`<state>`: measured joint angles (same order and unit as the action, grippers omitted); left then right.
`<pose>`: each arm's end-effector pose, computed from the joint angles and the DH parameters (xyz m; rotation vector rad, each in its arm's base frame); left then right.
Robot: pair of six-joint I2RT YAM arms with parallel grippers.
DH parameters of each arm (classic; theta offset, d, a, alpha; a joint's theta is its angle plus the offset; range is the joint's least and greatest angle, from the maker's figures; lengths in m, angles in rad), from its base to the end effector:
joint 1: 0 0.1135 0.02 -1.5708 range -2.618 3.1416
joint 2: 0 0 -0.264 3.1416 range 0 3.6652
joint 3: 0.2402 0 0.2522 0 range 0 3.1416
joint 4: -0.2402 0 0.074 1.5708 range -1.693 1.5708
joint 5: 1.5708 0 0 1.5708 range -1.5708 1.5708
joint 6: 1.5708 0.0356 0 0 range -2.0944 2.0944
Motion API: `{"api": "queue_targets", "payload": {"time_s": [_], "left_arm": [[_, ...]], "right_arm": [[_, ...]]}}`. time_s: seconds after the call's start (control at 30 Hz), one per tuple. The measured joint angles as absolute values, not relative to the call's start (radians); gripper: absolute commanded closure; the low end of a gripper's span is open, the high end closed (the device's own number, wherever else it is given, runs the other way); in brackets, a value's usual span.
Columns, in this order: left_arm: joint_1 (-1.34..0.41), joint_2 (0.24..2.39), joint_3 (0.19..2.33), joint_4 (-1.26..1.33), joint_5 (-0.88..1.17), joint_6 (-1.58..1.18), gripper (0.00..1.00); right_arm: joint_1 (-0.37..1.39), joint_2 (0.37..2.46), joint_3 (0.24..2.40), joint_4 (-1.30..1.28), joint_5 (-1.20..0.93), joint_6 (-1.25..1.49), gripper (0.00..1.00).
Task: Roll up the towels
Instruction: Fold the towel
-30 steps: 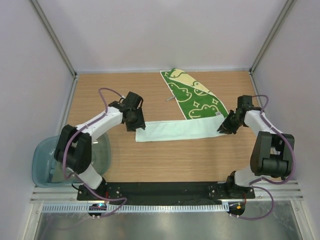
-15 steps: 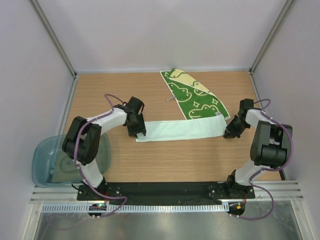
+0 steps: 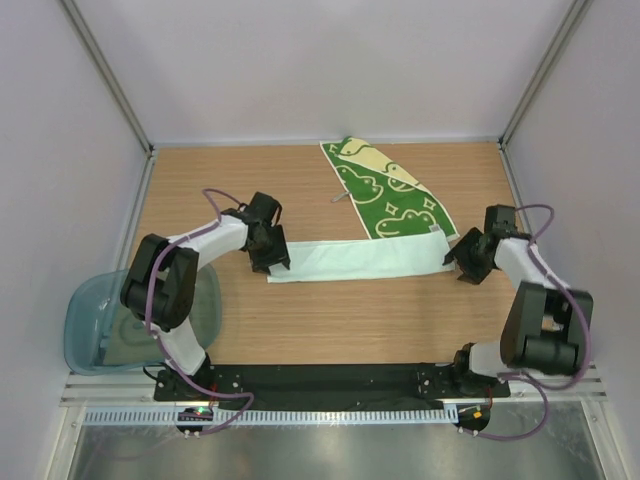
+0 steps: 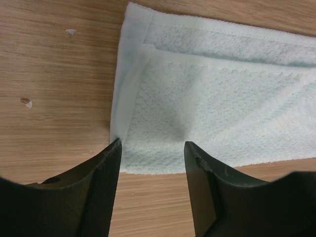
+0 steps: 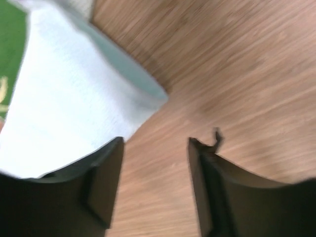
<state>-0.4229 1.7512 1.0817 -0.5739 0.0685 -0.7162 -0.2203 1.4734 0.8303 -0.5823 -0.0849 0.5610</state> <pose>0.3017 -0.1384 0.1645 -0.4051 2.8546 -0.3400 0.2577 -0.0546 0.1744 1.0503 2.6050 0.2006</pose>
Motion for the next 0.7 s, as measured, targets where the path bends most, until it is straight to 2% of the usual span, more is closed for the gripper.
{"api": "queue_targets", "payload": {"time_s": [0.03, 0.07, 0.17, 0.3, 0.47, 0.7], "left_arm": [[-0.422, 1.751, 1.085, -0.581, 0.068, -0.712, 0.41], [-0.422, 1.751, 1.090, -0.590, 0.067, -0.702, 0.38], [-0.422, 1.751, 1.115, -0.638, 0.061, -0.683, 0.36], [-0.418, 1.749, 1.196, -0.728, 0.057, -0.642, 0.35], [-0.417, 1.707, 1.278, -0.780, 0.044, -0.582, 0.34], [-0.416, 1.663, 1.279, -0.830, 0.040, -0.514, 0.34]], "right_arm": [[-0.220, 1.395, 0.788, -0.566, -0.105, 0.569, 0.28], [-0.220, 1.322, 0.757, -0.559, -0.123, 0.579, 0.26], [-0.220, 1.221, 0.735, -0.545, -0.150, 0.591, 0.27], [-0.220, 1.244, 0.712, -0.495, -0.161, 0.609, 0.32], [-0.220, 1.286, 0.651, -0.458, -0.170, 0.639, 0.44], [-0.220, 1.327, 0.635, -0.374, -0.166, 0.657, 0.45]]}}
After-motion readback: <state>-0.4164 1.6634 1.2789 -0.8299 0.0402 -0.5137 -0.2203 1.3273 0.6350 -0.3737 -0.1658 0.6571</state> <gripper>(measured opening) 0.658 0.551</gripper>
